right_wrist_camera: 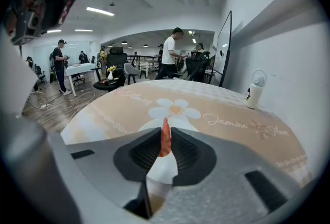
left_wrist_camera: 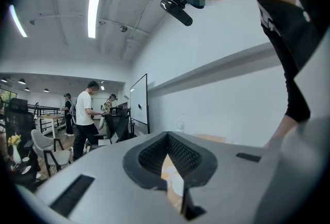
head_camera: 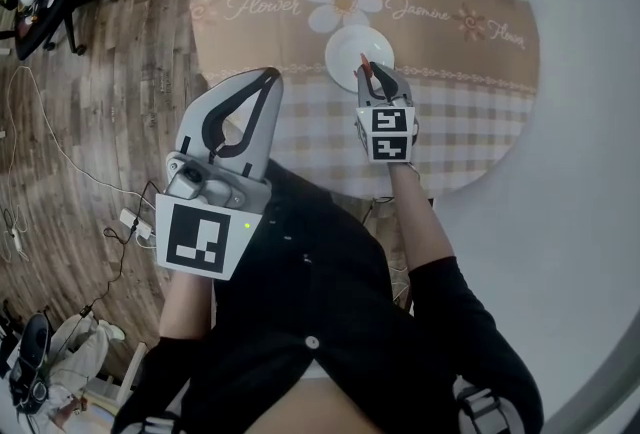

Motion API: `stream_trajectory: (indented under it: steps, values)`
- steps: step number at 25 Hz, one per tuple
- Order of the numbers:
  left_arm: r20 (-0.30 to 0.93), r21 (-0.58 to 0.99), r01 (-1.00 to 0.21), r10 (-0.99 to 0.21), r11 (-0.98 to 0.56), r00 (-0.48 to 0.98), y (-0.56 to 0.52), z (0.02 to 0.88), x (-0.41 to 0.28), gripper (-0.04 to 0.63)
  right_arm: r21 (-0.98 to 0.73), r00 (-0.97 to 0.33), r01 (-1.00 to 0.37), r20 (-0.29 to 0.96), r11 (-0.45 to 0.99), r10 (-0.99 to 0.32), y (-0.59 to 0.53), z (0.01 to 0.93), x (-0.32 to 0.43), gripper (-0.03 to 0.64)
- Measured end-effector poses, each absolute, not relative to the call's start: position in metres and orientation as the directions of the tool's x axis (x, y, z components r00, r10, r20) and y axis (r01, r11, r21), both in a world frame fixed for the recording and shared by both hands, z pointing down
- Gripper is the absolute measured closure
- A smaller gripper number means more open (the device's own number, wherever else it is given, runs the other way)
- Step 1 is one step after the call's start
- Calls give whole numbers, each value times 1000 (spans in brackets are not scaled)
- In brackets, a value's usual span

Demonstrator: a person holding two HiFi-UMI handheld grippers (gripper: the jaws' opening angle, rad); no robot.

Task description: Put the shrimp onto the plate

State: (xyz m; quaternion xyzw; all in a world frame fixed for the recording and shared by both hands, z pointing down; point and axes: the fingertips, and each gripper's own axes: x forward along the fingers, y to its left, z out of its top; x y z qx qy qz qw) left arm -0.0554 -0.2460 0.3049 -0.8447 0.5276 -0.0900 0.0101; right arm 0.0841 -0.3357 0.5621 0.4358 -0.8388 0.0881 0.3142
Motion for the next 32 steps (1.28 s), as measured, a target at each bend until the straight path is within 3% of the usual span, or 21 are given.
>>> stream_trajectory:
  steps: [15, 32]
  values:
    - [177, -102, -901, -899, -421, 400, -246, 315, -63, 592, 107, -385, -766, 714, 634, -584, -356, 615, 78, 569]
    - [177, -97, -899, -896, -427, 407, -243, 312, -68, 592, 69, -379, -807, 701, 586, -604, -358, 610, 79, 538]
